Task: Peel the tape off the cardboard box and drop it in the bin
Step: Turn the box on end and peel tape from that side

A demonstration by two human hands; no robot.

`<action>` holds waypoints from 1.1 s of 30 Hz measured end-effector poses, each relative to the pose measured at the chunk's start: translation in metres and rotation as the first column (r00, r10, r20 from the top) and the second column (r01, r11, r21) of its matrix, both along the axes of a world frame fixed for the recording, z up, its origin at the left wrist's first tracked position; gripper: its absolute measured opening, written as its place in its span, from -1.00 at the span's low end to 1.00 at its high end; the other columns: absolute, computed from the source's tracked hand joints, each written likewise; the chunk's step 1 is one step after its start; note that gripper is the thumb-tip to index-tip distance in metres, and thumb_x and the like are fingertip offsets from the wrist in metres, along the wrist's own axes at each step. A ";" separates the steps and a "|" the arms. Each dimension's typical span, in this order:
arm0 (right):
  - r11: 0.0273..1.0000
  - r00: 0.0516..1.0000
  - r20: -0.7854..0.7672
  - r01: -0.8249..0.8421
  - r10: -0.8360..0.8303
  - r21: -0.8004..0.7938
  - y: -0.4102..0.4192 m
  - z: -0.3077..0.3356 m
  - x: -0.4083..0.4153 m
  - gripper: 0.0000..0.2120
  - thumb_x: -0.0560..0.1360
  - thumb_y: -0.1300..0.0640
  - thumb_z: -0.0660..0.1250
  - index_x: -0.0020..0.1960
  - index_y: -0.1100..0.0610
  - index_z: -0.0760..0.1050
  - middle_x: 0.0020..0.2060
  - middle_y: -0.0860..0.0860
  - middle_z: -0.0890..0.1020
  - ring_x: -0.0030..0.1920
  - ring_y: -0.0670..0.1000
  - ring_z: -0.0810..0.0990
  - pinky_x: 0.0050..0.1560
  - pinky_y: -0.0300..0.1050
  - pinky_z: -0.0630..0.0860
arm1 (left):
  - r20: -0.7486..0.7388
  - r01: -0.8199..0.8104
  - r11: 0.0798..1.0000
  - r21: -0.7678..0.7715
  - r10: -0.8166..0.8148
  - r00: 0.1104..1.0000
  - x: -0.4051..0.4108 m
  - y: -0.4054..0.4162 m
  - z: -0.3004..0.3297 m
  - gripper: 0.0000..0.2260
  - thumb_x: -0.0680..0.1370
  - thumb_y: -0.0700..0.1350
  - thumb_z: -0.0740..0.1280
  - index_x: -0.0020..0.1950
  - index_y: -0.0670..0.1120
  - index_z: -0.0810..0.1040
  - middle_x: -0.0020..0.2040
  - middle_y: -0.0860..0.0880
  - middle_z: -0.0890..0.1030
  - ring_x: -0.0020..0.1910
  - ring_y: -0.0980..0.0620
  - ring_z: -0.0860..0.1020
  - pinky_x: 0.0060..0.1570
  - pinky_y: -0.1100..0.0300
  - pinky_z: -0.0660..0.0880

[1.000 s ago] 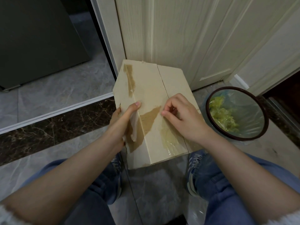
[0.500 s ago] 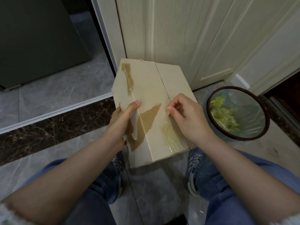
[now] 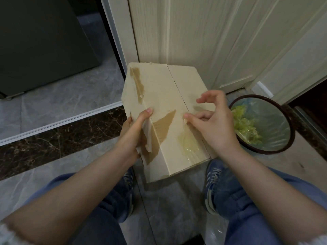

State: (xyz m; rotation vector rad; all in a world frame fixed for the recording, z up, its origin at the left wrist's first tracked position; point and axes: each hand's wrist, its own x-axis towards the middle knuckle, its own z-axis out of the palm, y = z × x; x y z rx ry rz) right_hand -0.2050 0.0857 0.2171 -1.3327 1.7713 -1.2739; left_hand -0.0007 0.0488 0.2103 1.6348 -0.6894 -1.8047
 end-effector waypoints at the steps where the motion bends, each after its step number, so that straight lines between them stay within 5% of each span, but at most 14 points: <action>1: 0.999 0.997 -0.073 -0.004 0.001 -0.035 0.000 0.000 0.000 -0.62 0.39 0.20 0.58 0.09 0.10 0.46 0.05 0.03 0.57 -0.26 -0.08 0.69 -0.12 -0.23 0.62 | -0.010 -0.003 1.000 -0.006 0.003 1.000 0.000 0.000 -0.001 0.02 0.04 0.41 0.57 0.46 0.11 0.46 0.26 -0.03 0.63 0.19 -0.09 0.61 0.16 -0.06 0.56; 5: 0.970 0.950 -0.308 -0.122 0.054 -0.208 -0.001 -0.008 0.001 -0.88 0.42 0.21 0.56 -0.11 0.22 0.66 -0.05 0.04 0.58 -0.18 -0.10 0.63 -0.12 -0.31 0.58 | -0.015 -0.004 1.000 -0.027 0.003 1.000 0.001 0.000 -0.002 0.11 -0.04 0.46 0.60 0.46 0.14 0.46 0.27 0.00 0.63 0.22 -0.08 0.60 0.21 -0.10 0.54; 13: 0.937 0.885 -0.448 -0.255 0.127 -0.238 -0.002 -0.012 0.003 -0.85 0.45 0.31 0.47 0.00 0.20 0.72 0.02 0.08 0.62 -0.10 -0.11 0.64 0.04 -0.33 0.54 | -0.015 -0.009 1.000 -0.014 0.009 1.000 0.000 0.003 0.004 -0.17 0.21 0.34 0.53 0.43 0.13 0.44 0.18 0.05 0.59 0.12 -0.01 0.56 0.04 0.00 0.52; 18: 0.923 0.873 -0.420 -0.344 0.246 -0.174 -0.002 -0.011 -0.001 -0.77 0.40 0.30 0.50 0.06 0.17 0.71 0.10 0.07 0.60 -0.12 -0.10 0.63 0.06 -0.28 0.55 | -0.003 -0.023 1.000 -0.021 0.023 1.000 0.001 0.002 -0.001 0.09 -0.01 0.44 0.59 0.49 0.18 0.41 0.29 0.03 0.59 0.23 -0.08 0.56 0.28 -0.18 0.47; 28: 0.933 0.903 -0.298 -0.348 0.308 -0.090 -0.002 -0.007 -0.003 -0.79 0.42 0.28 0.54 0.04 0.16 0.71 0.12 0.04 0.57 -0.16 -0.08 0.67 0.03 -0.24 0.60 | 0.002 -0.018 0.999 -0.042 0.018 1.000 0.001 0.001 -0.002 0.08 0.06 0.40 0.53 0.55 0.16 0.33 0.30 0.05 0.54 0.25 -0.07 0.51 0.34 -0.20 0.42; 33: 0.951 0.935 -0.179 -0.309 0.305 0.006 -0.002 -0.006 -0.003 -0.79 0.43 0.27 0.53 0.05 0.11 0.72 0.14 -0.05 0.56 -0.12 -0.08 0.68 0.03 -0.23 0.63 | -0.008 -0.013 0.998 -0.058 0.013 1.000 0.001 0.003 -0.001 -0.05 0.19 0.32 0.49 0.56 0.13 0.33 0.15 0.14 0.54 0.11 0.07 0.51 0.29 -0.11 0.43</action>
